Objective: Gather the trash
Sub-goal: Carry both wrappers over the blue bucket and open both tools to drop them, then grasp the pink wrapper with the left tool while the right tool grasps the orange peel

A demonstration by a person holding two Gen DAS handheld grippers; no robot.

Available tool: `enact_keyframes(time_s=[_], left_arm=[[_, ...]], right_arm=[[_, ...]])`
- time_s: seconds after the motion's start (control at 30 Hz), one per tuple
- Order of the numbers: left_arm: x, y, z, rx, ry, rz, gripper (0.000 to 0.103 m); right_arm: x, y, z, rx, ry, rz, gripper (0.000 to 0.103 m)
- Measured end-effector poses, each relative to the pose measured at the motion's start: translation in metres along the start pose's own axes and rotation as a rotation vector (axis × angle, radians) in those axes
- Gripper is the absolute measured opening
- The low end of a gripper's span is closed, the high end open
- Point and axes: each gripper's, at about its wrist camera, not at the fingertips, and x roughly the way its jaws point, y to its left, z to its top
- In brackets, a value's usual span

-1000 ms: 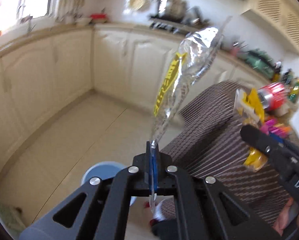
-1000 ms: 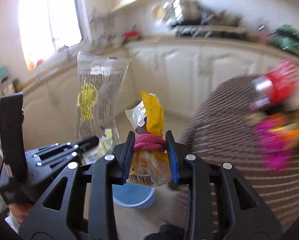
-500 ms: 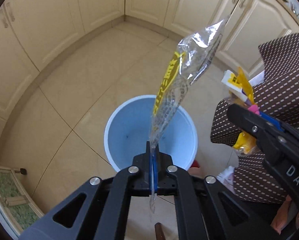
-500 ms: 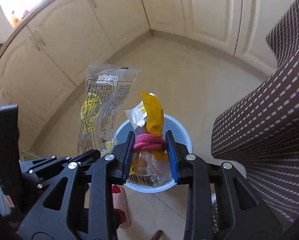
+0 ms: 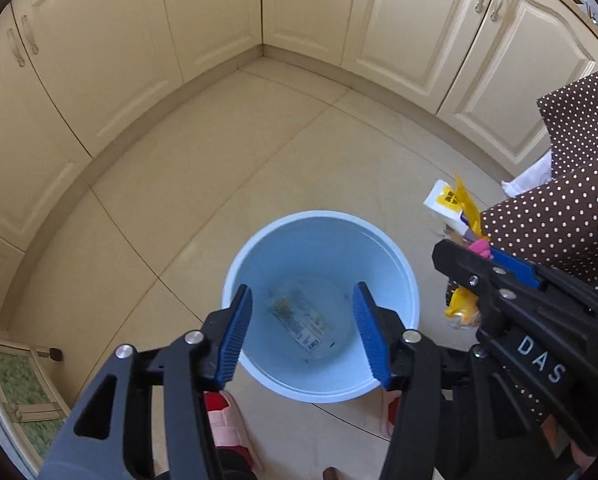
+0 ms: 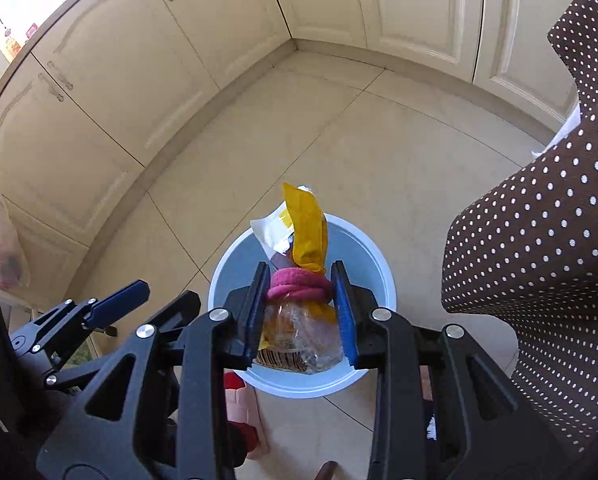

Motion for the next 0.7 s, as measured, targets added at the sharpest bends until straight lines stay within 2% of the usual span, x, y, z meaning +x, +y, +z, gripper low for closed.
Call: enact_keyframes(time_s=[0.1, 0.37, 0.47, 0.7], left_arm=[[-0.002, 0.000, -0.001, 0.000, -0.011, 0.018, 0.054], [-0.012, 0.012, 0.001, -0.017, -0.039, 0.041, 0.054], [-0.018, 0.016, 0.001, -0.025, -0.051, 0.046, 0.055], [-0.055, 0.018, -0.001, -0.032, -0.108, 0.064, 0.058]], right_arm=[[0.012, 0.002, 0.001, 0.003, 0.001, 0.006, 0.032], [0.011, 0.015, 0.009, 0.011, -0.027, 0.025, 0.034], [0.004, 0.020, 0.011, 0.009, -0.045, 0.023, 0.053], [-0.037, 0.024, 0.012, -0.021, -0.100, -0.004, 0.053]])
